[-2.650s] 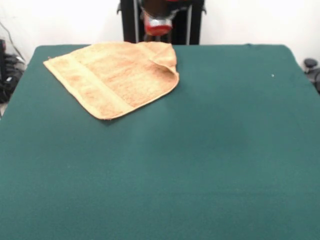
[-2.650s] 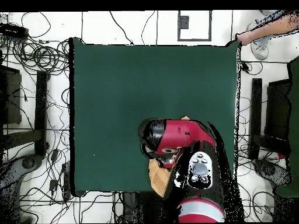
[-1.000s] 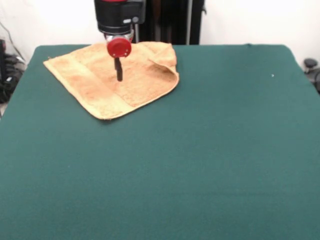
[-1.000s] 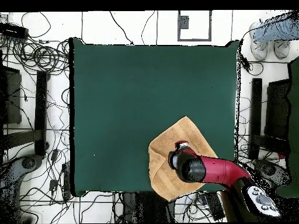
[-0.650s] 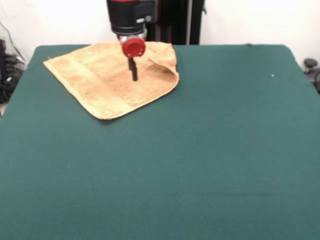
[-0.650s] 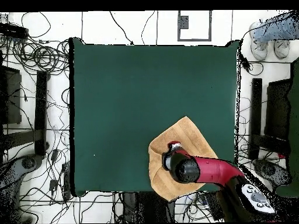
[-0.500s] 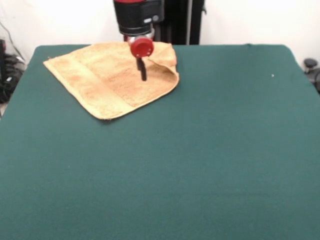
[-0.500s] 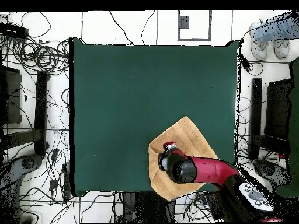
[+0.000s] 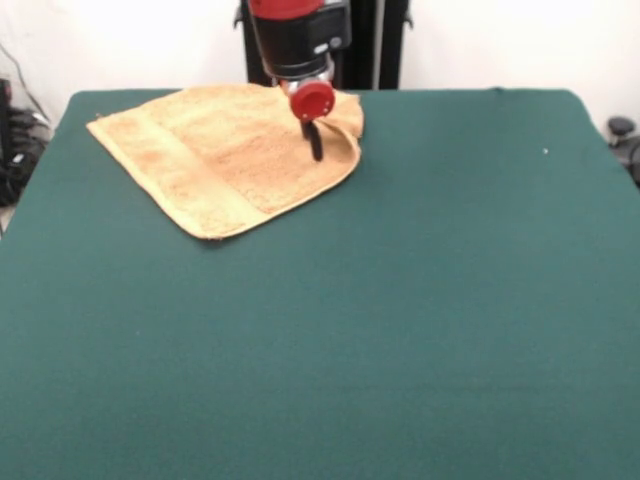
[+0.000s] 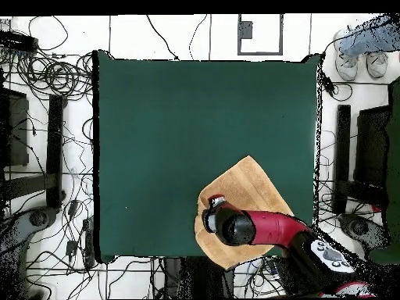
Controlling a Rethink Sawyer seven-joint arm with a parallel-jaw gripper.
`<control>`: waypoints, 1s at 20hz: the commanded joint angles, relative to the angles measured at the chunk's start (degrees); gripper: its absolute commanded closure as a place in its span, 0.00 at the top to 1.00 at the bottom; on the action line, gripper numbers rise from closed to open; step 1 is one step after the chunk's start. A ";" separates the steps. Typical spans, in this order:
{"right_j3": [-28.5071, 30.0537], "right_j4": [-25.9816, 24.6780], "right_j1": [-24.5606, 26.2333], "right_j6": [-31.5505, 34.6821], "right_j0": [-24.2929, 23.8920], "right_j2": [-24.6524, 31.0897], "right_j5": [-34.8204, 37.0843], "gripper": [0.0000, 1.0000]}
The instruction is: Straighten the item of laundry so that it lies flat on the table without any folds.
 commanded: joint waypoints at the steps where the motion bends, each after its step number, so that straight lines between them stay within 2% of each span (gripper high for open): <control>1: -0.65 -0.86 4.47 -9.27 2.05 4.82 10.60 1.00; 4: -0.91 -0.64 6.38 -10.60 -0.14 5.88 12.62 1.00; 9: 0.05 -1.76 7.54 -9.76 -2.15 6.91 9.41 1.00; 13: 2.05 -2.75 7.65 -5.30 -3.36 8.40 -1.16 1.00; 20: 1.30 -8.08 12.55 1.05 -3.11 7.06 -26.32 1.00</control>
